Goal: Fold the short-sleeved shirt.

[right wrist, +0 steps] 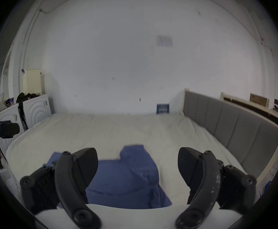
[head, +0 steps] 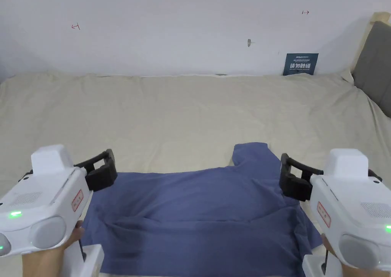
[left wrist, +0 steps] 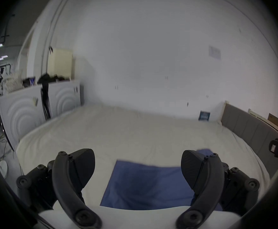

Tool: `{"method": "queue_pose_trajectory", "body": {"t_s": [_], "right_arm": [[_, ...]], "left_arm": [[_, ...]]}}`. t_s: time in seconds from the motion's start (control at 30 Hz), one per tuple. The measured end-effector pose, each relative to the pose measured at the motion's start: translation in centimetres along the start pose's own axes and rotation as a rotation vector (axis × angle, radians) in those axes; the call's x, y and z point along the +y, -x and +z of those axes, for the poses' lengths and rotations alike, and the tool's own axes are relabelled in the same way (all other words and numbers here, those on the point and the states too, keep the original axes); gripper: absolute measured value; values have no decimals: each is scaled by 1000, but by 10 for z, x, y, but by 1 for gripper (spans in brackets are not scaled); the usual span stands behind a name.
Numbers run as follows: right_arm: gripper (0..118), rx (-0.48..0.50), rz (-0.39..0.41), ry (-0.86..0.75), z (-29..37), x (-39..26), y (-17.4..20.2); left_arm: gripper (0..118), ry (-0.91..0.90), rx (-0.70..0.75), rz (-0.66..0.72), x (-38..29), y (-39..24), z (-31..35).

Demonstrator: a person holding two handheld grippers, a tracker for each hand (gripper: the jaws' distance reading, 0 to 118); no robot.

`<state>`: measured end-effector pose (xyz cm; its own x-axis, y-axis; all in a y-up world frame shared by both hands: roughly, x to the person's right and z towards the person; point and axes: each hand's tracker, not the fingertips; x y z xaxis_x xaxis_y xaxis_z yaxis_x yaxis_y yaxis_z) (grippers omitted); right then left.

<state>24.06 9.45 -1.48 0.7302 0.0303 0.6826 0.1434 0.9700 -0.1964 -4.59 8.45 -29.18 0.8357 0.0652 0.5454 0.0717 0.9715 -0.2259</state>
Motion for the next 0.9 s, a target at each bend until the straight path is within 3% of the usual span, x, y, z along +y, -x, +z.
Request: {"method": "queue_pose_trajectory", "body": {"t_s": [0.07,0.1,0.13,0.2,0.23,0.37,0.63,0.9], "right_arm": [[85,-16,18,-50,6,7,8],[77,-18,34,-75,7,8,10],[64,-20,40,-84,9,10,12],[24,-19,54,-110,12,11,17],[6,-20,55,-118,11,9,16],[1,-6,58,-145,8,7,17],[2,-18,56,-131,-11,6,19],[2,-11,64,-82,-52,5,19]], "left_arm": [[103,-51,-13,-17,4,-7,5],[94,-77,-19,-36,5,-12,8],[78,-99,-26,-50,5,-15,11],[13,-122,-36,-78,3,-21,15],[1,-117,-37,-80,2,-24,15],[0,-67,-139,-76,-5,-28,12],[0,-4,-142,-76,-9,-23,-24],[0,248,-152,-120,-22,7,-131]]}}
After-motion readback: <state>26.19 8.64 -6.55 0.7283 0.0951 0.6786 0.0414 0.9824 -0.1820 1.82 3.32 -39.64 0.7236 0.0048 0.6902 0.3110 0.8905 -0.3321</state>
